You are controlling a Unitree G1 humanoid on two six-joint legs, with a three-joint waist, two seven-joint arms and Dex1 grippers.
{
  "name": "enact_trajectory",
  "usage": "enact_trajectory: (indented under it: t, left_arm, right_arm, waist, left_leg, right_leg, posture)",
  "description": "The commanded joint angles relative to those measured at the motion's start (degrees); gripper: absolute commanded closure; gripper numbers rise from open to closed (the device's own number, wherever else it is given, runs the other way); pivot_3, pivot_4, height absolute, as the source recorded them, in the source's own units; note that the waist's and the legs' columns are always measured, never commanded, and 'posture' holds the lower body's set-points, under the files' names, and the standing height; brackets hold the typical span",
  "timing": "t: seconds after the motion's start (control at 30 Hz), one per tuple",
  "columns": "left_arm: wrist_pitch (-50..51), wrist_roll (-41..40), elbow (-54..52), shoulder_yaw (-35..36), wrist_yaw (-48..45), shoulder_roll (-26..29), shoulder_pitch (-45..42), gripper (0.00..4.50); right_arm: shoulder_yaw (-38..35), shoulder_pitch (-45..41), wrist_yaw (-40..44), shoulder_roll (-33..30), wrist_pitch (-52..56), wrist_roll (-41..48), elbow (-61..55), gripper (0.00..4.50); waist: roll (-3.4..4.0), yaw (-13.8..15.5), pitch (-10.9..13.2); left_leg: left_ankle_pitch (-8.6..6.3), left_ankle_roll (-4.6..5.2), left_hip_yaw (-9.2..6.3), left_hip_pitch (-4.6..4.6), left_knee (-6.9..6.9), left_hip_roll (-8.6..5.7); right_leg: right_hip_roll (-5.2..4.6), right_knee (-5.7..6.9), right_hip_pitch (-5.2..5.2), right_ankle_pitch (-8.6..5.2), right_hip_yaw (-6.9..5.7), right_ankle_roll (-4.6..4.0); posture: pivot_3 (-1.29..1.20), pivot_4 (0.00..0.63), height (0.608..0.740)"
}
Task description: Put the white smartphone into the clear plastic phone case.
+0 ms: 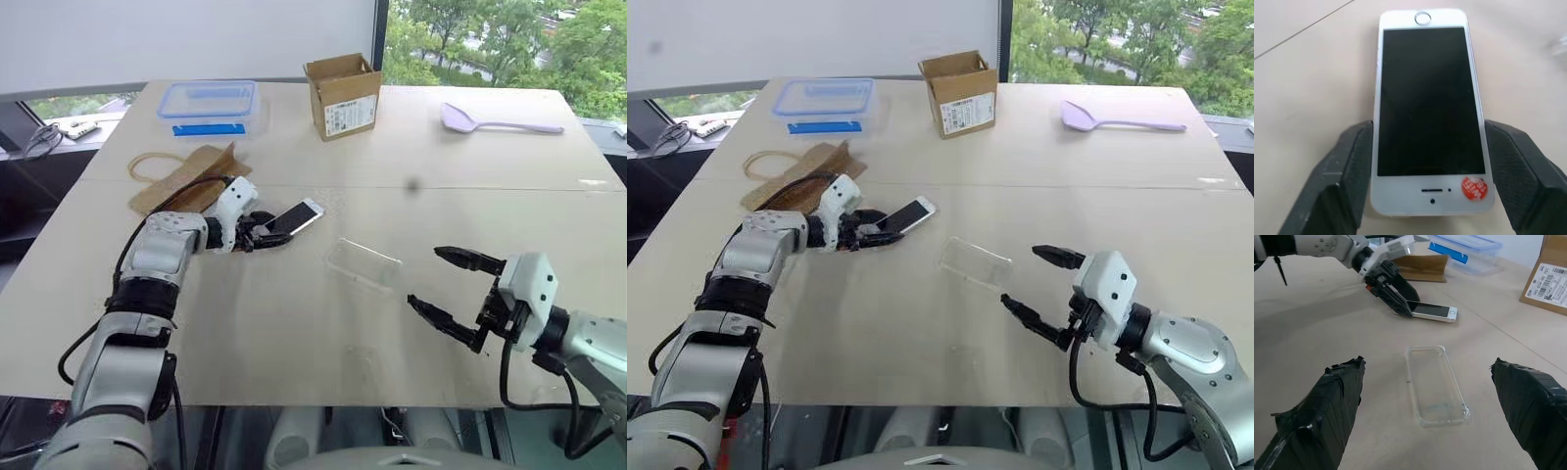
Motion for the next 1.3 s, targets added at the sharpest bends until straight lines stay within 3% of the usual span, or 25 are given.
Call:
enact_trajectory:
  t: [0.03, 0.13, 0.3, 0.5, 0.7, 0.8, 0.87, 0.93, 1.1, 1.3]
  left_arm:
    - [6.34, -8.03, -18.36, 0.27, -7.44, 1.56, 1.05, 1.65]
    - [9.29, -7.94, -23.97, -2.70, -6.85, -0.31, 0.22, 1.65]
    - [5.09, -2.82, -24.96, -13.28, -5.94, -8.89, -2.98, 1.65]
    - [-2.13, 3.69, -13.28, -20.86, -4.46, -19.93, -9.44, 1.65]
    - [-14.93, 10.93, 2.77, -25.56, -4.14, -27.77, -16.03, 1.65]
    - [-21.27, 13.48, 10.49, -26.14, -3.21, -31.37, -18.68, 0.09]
    - [-25.35, 14.76, 13.51, -25.58, -2.30, -32.25, -19.27, 0.09]
    - [-27.31, 14.78, 14.75, -24.55, -2.58, -32.61, -19.34, 0.09]
    - [-19.93, 6.92, 0.22, -17.27, -8.02, -24.98, -13.30, 0.09]
    - [-5.02, -0.64, -25.95, -10.08, -9.36, -10.26, 1.29, 0.09]
  right_arm:
    - [-5.23, 2.22, 0.05, -0.24, -0.75, 2.61, -2.02, 0.00]
    - [-8.69, 4.14, 0.12, -0.61, -0.52, 3.77, -2.00, 0.00]
    - [-16.58, 7.56, -2.62, -0.75, 1.35, 5.61, -2.88, 0.00]
    - [-22.91, 12.62, -5.66, -0.94, 4.91, 8.59, -5.99, 0.00]
    - [-23.33, 17.54, -6.07, -2.71, 7.72, 7.99, -8.43, 0.00]
    - [-21.24, 17.79, -5.61, -3.83, 7.51, 6.56, -8.15, 0.00]
    - [-18.86, 15.46, -6.24, -4.91, 8.88, 6.36, -6.61, 0.00]
    - [-17.41, 13.98, -6.22, -5.64, 9.47, 6.21, -5.81, 0.00]
    - [-9.65, 6.40, -4.15, -9.71, 11.67, 4.21, -1.16, 0.00]
    - [5.30, -11.12, 2.81, -15.09, 10.81, -3.99, 13.15, 0.00]
  waist:
    - [-0.06, 0.03, 0.06]
    - [-0.08, -0.03, 0.07]
    - [-0.07, 0.14, 0.06]
    - [-0.11, -0.17, 0.09]
    - [-0.10, 0.00, 0.08]
    - [-0.12, 0.00, 0.09]
    - [-0.15, -0.20, 0.11]
    - [-0.14, -0.19, 0.11]
    - [-0.07, -1.44, 0.16]
    - [0.05, -1.70, 0.21]
  left_leg:
    - [-0.01, 0.01, -0.03, -0.09, -0.01, 0.00]
    - [-0.01, 0.02, -0.08, -0.23, 0.01, -0.04]
    - [-0.01, 0.04, 0.15, 0.05, 0.00, -0.08]
    - [-0.02, 0.05, 0.20, 0.04, 0.05, -0.19]
    - [-0.03, 0.07, 0.23, 0.05, 0.04, -0.17]
    - [-0.05, 0.11, 0.23, -0.02, 0.09, -0.20]
    - [-0.08, 0.16, 0.26, -0.03, 0.12, -0.21]
    - [-0.10, 0.18, 0.29, 0.00, 0.12, -0.18]
    - [-0.10, 0.18, 0.26, 0.03, 0.06, 0.02]
    - [-0.10, 0.18, 0.14, 0.11, -0.03, 0.09]
  right_leg:
    - [-0.04, 0.00, -0.08, 0.00, 0.01, 0.00]
    - [-0.07, -0.03, -0.19, 0.00, 0.01, 0.01]
    - [-0.03, 0.03, 0.02, -0.22, 0.03, 0.14]
    - [0.06, 0.05, 0.02, -0.15, 0.08, 0.24]
    - [0.12, 0.03, 0.01, -0.17, 0.10, 0.24]
    - [0.10, -0.04, 0.01, -0.17, 0.09, 0.24]
    - [0.08, -0.05, 0.01, -0.17, 0.10, 0.25]
    - [0.08, -0.05, 0.01, -0.17, 0.11, 0.25]
    - [0.17, 0.00, -0.07, -0.17, 0.16, 0.24]
    - [0.18, 0.04, -0.12, -0.10, 0.30, 0.19]
  posture:
    - [0.00, 0.150, 0.740]
    - [0.00, 0.150, 0.740]
    - [0.00, 0.150, 0.740]
    - [0.00, 0.150, 0.740]
    - [0.00, 0.150, 0.740]
    - [0.00, 0.150, 0.740]
    - [0.00, 0.150, 0.740]
    - [0.00, 0.150, 0.740]
    - [0.00, 0.150, 0.740]
    - [0.00, 0.150, 0.740]
